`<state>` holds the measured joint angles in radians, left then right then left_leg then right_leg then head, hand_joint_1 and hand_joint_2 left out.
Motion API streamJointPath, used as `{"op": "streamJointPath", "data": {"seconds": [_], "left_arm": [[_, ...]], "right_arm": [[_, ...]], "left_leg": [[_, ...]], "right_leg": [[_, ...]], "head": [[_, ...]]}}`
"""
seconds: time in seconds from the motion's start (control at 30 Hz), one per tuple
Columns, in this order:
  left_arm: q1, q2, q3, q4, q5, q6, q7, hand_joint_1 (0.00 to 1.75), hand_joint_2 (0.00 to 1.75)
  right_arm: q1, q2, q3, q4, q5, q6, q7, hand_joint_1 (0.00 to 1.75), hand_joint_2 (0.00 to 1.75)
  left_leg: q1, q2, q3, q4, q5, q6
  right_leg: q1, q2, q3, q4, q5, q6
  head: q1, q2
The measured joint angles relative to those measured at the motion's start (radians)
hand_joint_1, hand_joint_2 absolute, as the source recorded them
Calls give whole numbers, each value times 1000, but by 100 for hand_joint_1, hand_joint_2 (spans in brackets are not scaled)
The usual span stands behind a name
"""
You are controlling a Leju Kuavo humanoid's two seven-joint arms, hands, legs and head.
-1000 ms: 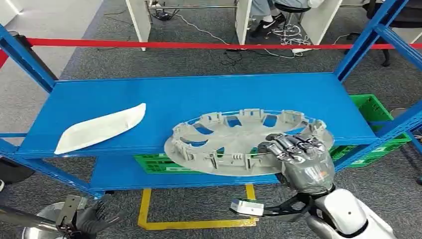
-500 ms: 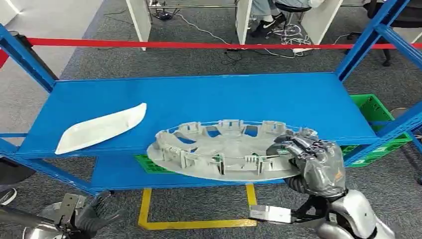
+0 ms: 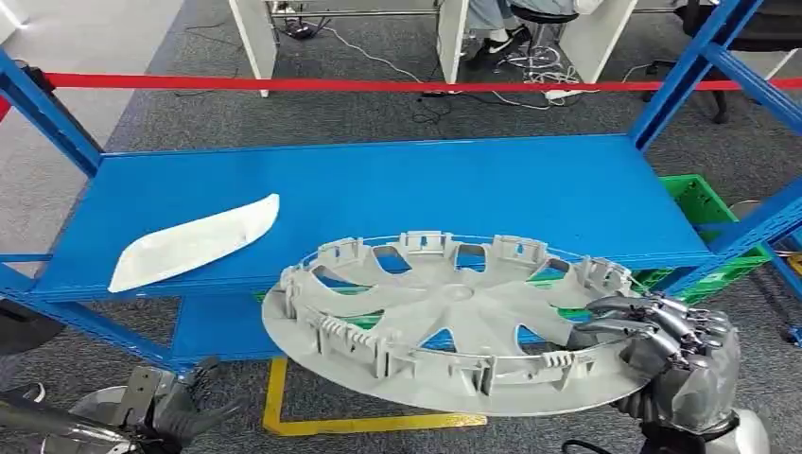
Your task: Take the parts from the cabinet and place them on the table.
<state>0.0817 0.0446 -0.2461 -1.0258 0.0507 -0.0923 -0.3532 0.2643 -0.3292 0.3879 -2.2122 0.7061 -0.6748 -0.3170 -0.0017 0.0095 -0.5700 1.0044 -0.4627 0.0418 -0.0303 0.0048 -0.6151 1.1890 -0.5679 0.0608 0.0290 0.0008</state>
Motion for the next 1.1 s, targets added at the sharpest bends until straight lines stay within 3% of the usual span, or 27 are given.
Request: {"op": "streamJointPath", "data": {"seconds": [0.03,0.07,0.1,0.2,0.23,0.27,0.3,0.37,0.4,0.43,0.47,0.5,0.53,0.57,0.6,0.63,0.73,0.77,0.8,0.83,0.9,0.93,0.97,1.0,1.03,1.07,1.1], "left_arm": [[0,-1,-3,0,0,0,0,0,175],[-1,-2,-6,0,-1,0,0,0,175],[-2,-2,-6,0,-4,3,-1,0,175],[-2,-2,-12,0,-8,6,-4,0,175],[-2,-1,-13,0,-8,6,-5,0,175],[-2,-2,-15,0,-8,6,-5,0,175],[-2,-3,-16,0,-8,6,-5,0,175],[-2,-3,-18,0,-8,6,-6,0,175],[-2,-3,-18,0,-8,6,-6,0,175],[-2,-3,-19,0,-8,6,-6,0,175],[-2,-3,-19,0,-8,6,-6,0,175],[-3,-3,-19,0,-8,6,-6,0,175],[-4,-3,-20,0,-8,6,-6,0,175],[-6,-3,-20,0,-8,6,-6,0,175],[-9,-3,-21,0,-8,7,-6,0,175],[-11,-3,-21,0,-8,7,-8,0,175],[-10,-3,-23,0,-8,7,-10,0,175],[-12,-4,-24,0,-8,7,-11,0,175],[-15,-6,-25,0,-10,7,-12,0,175],[-15,-6,-26,0,-13,7,-13,0,175],[-14,-6,-30,0,-18,9,-13,0,175],[-14,-6,-31,0,-18,9,-13,0,175],[-14,-6,-32,1,-18,9,-13,0,175],[-14,-6,-34,1,-19,9,-13,0,175],[-14,-6,-36,2,-19,9,-13,0,175],[-15,-6,-39,2,-20,10,-13,0,175],[-16,-6,-40,2,-21,10,-13,0,175]], "right_arm": [[3,4,-5,-8,2,1,0,175,175],[4,7,-10,-16,3,2,-1,175,175],[4,11,-13,-22,3,2,-2,175,175],[20,18,-24,-36,2,2,-4,175,175],[22,19,-26,-40,2,3,-4,175,175],[20,22,-27,-43,1,3,-4,175,175],[22,24,-27,-45,0,3,-5,175,175],[24,27,-29,-49,0,3,-5,175,175],[26,27,-29,-49,0,3,-5,175,175],[28,28,-29,-49,0,3,-5,175,175],[30,29,-29,-49,0,3,-5,175,175],[31,31,-29,-50,0,3,-5,175,175],[32,31,-29,-51,0,3,-5,175,175],[33,32,-29,-53,0,3,-5,175,175],[34,33,-30,-55,0,3,-5,175,175],[33,33,-30,-56,0,3,-5,175,175],[35,34,-32,-59,0,3,-7,175,175],[36,35,-33,-59,-2,3,-10,175,175],[37,35,-34,-61,-6,3,-13,175,175],[37,35,-35,-62,-8,3,-16,175,175],[41,35,-37,-62,-10,3,-19,175,175],[44,35,-39,-62,-10,3,-19,175,175],[48,35,-41,-62,-9,2,-21,175,175],[53,35,-43,-63,-6,1,-22,175,175],[56,35,-44,-64,-5,0,-22,175,175],[59,35,-46,-68,-2,-1,-24,175,175],[64,35,-49,-74,2,-3,-26,175,175]], "left_leg": [[1,0,-2,5,-1,-2],[0,1,-5,12,-2,-8],[-5,0,-14,16,0,-16],[-3,0,-18,17,17,-37],[-3,-1,-20,18,17,-41],[0,-4,-29,31,-10,-49],[1,-4,-43,70,-56,-55],[6,-4,-90,228,-161,-64],[7,-4,-104,288,-187,-66],[7,-4,-100,310,-185,-66],[7,-4,-78,293,-161,-64],[7,-5,-42,242,-123,-61],[6,-5,13,157,-85,-56],[5,-8,77,62,-65,-48],[3,-11,117,-10,-93,-41],[0,-13,128,-33,-92,-42],[-8,-12,109,-30,-72,-29],[2,-7,102,-42,-53,-20],[0,-4,89,-42,-41,-13],[0,-3,76,-42,-32,-8],[-4,0,45,-40,-7,-4],[-6,2,29,-39,4,-4],[-7,2,13,-37,15,-5],[-7,2,-1,-35,25,-7],[-8,2,-14,-33,33,-9],[-8,2,-28,-27,41,-13],[-9,2,-37,-18,46,-18]], "right_leg": [[-1,-5,54,-96,41,0],[-2,-12,87,-162,33,0],[6,-9,104,-171,31,-4],[8,-5,87,-165,39,-19],[3,-6,79,-170,48,-33],[1,-9,75,-171,55,-45],[1,-8,66,-171,62,-55],[5,-8,42,-170,79,-62],[6,-8,30,-170,88,-63],[7,-8,19,-169,96,-62],[8,-8,9,-169,104,-61],[9,-7,-2,-169,112,-60],[10,-6,-11,-169,121,-57],[10,-5,-17,-169,129,-53],[12,-5,-22,-169,136,-47],[12,-6,-24,-169,145,-41],[7,-6,-25,-184,174,-19],[3,-6,-31,-180,168,-15],[5,-6,-48,-159,120,-14],[6,-6,-65,-105,54,-13],[6,-6,-98,58,-52,-7],[6,-6,-102,111,-59,-6],[6,-6,-89,125,-36,-5],[6,-6,-58,102,2,-6],[6,-6,-10,46,38,-7],[6,-7,60,-50,57,-11],[7,-7,127,-145,33,-15]], "head": [[0,0],[0,0],[1,0],[-1,0],[0,0],[-1,0],[-6,0],[-4,0],[-4,0],[-3,0],[-4,0],[-3,0],[-4,0],[-4,0],[-4,0],[-1,0],[-6,0],[-8,0],[-4,0],[0,0],[0,0],[2,0],[0,0],[1,0],[0,0],[1,0],[0,0]]}}
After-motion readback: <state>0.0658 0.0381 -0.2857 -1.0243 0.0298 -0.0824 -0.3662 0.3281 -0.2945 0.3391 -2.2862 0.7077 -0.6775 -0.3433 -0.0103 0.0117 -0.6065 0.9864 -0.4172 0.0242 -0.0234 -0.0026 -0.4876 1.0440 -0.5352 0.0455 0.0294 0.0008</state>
